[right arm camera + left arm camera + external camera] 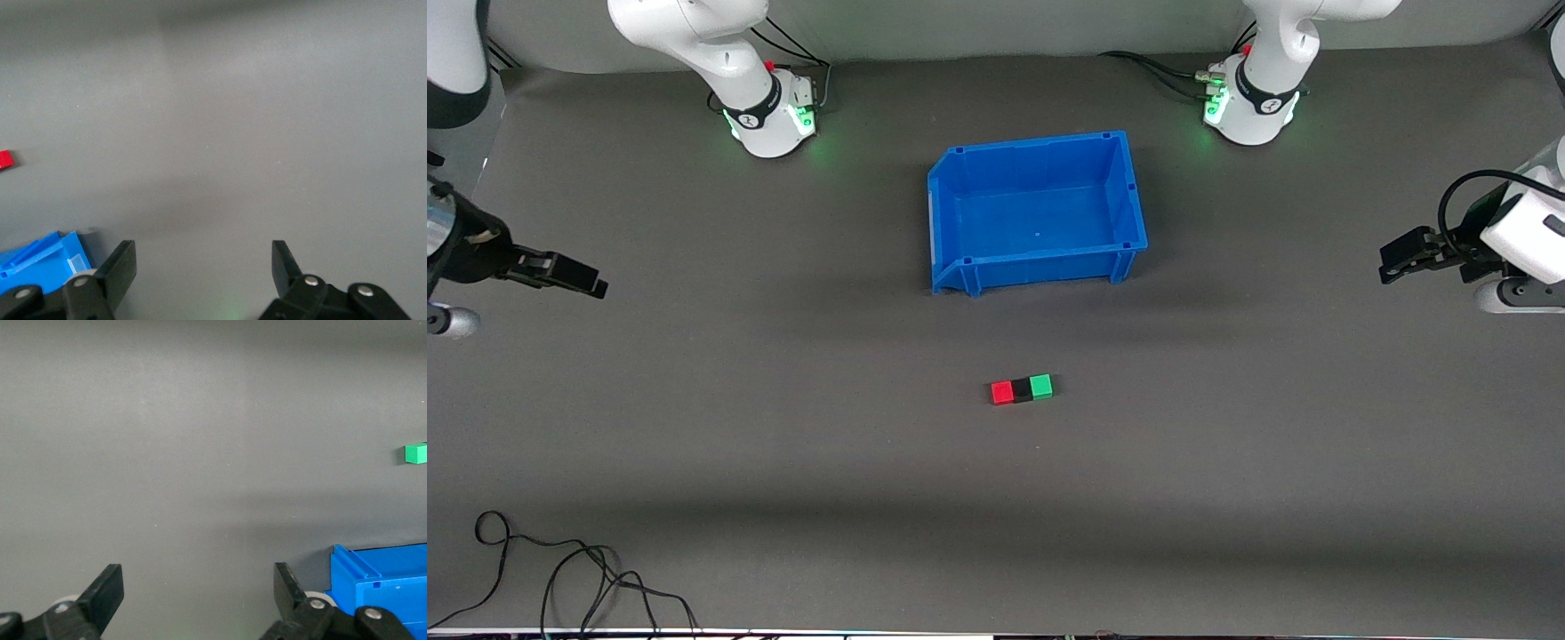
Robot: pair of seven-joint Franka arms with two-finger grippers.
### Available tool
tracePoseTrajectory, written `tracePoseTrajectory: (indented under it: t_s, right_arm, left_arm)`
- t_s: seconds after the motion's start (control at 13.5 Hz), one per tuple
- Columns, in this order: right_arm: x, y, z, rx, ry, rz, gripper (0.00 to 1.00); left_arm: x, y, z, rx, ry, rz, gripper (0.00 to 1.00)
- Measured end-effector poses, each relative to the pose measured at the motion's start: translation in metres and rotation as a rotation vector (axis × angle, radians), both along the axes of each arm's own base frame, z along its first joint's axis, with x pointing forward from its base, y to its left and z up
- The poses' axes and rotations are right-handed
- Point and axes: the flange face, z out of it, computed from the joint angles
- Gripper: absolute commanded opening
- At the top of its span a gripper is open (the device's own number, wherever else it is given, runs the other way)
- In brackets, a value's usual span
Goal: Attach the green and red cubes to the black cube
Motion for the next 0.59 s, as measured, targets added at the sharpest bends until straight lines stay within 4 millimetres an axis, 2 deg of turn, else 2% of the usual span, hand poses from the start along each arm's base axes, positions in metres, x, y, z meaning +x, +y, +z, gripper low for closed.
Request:
tracePoseTrajectory:
  t_s: [0.15, 0.59]
  right_arm:
    - [-0.0021, 0.0033, -0.0001, -0.003, -0.006, 0.008, 0.9]
    - [-0.0034, -0.0063, 0.0024, 0.009, -0.011, -0.002, 0.9]
  left_arm:
    - [0.0002, 0.0037, -0.0001, -0.003, 0.0, -0.005, 1.0]
    - [0.0, 0.001, -0.0003, -0.005, 0.002, -0.022, 1.0]
